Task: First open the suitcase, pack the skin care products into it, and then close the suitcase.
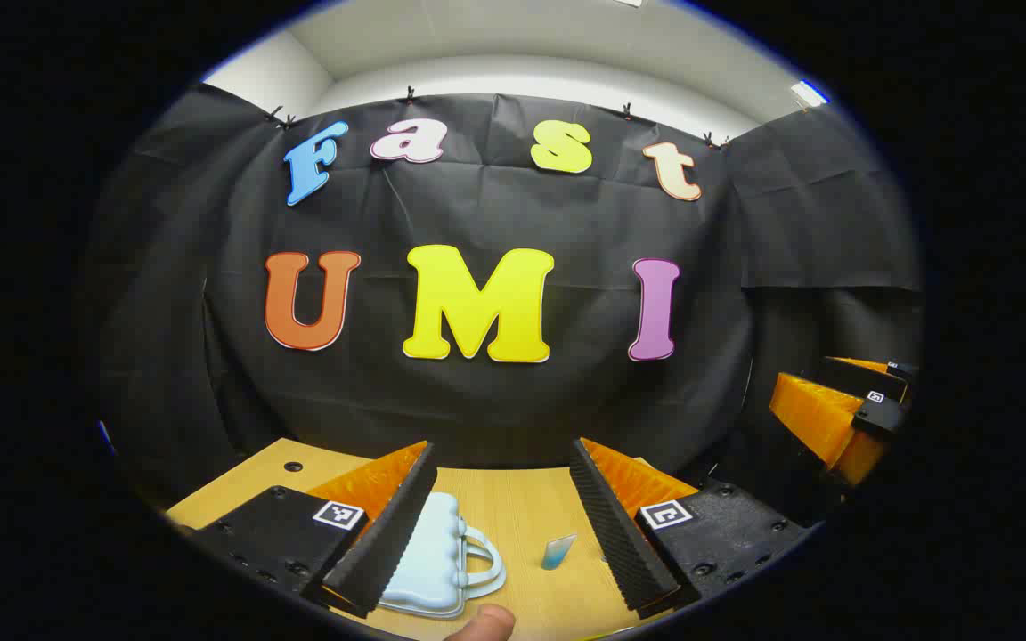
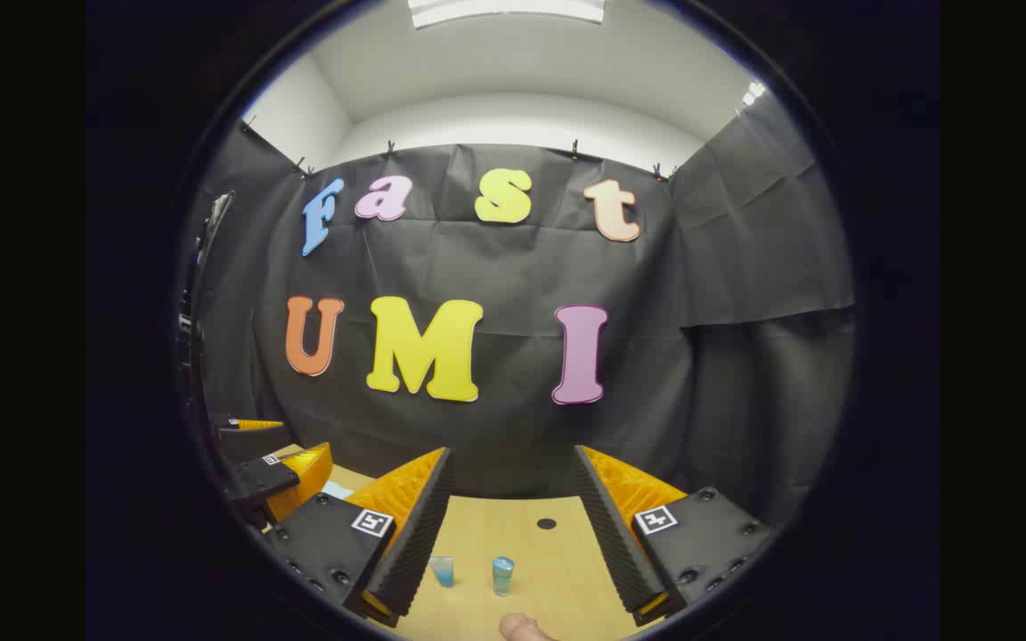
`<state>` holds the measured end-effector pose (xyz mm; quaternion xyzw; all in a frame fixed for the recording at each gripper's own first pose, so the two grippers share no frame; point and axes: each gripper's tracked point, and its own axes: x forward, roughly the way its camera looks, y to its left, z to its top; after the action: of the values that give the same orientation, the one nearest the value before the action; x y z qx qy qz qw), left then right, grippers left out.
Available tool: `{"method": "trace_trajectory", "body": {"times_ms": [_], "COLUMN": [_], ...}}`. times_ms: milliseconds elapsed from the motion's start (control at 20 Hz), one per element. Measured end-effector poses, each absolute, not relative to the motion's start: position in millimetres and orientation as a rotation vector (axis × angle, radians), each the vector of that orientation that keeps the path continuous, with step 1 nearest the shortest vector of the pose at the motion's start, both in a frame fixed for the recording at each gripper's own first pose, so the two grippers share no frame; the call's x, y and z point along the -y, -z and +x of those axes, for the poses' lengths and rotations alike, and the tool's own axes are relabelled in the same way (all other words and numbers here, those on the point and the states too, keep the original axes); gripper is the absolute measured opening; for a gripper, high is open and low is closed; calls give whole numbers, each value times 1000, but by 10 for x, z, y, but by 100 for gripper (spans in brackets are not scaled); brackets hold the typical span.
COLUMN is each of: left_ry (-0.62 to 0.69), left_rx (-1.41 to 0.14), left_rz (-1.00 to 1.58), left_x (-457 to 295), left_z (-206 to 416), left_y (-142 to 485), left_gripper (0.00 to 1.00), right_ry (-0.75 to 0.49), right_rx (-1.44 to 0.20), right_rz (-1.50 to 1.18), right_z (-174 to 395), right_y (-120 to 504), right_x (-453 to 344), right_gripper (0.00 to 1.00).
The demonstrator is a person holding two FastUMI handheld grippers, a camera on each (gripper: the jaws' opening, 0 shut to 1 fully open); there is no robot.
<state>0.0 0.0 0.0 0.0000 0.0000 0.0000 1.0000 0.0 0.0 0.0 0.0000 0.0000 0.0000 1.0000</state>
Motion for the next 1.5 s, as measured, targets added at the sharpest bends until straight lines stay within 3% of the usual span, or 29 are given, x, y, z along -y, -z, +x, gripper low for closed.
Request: {"method": "trace_trajectory", "body": {"times_ms": [250, 350, 550, 600, 850, 1000, 1200, 1500], "left_ry": [-6, -3, -3, -6, -13, -30, -17, -55], "left_rx": [14, 17, 3, 0, -11, -12, -38, -78], "left_rz": [7, 12, 13, 13, 22, 58, 181, 583], "left_x": [8, 28, 31, 27, 30, 5, 31, -73], "left_z": [-2, 6, 10, 12, 3, 52, 152, 286], "left_y": [-38, -43, 14, 29, 72, 132, 478, 1176], "left_gripper": [100, 96, 100, 96, 100, 97, 96, 99], "right_ry": [-15, -19, -33, -36, -45, -37, 5, 103], "right_rx": [-19, -25, -51, -56, -61, -57, -90, -129], "right_rz": [12, 10, 12, 11, 8, 4, 17, 10], "right_z": [62, 88, 116, 114, 134, 150, 192, 228], "right_y": [74, 100, 199, 211, 229, 225, 369, 562], "right_x": [28, 17, -4, -13, -18, 48, 260, 824], "right_gripper": [80, 80, 80, 80, 80, 80, 80, 80]}}
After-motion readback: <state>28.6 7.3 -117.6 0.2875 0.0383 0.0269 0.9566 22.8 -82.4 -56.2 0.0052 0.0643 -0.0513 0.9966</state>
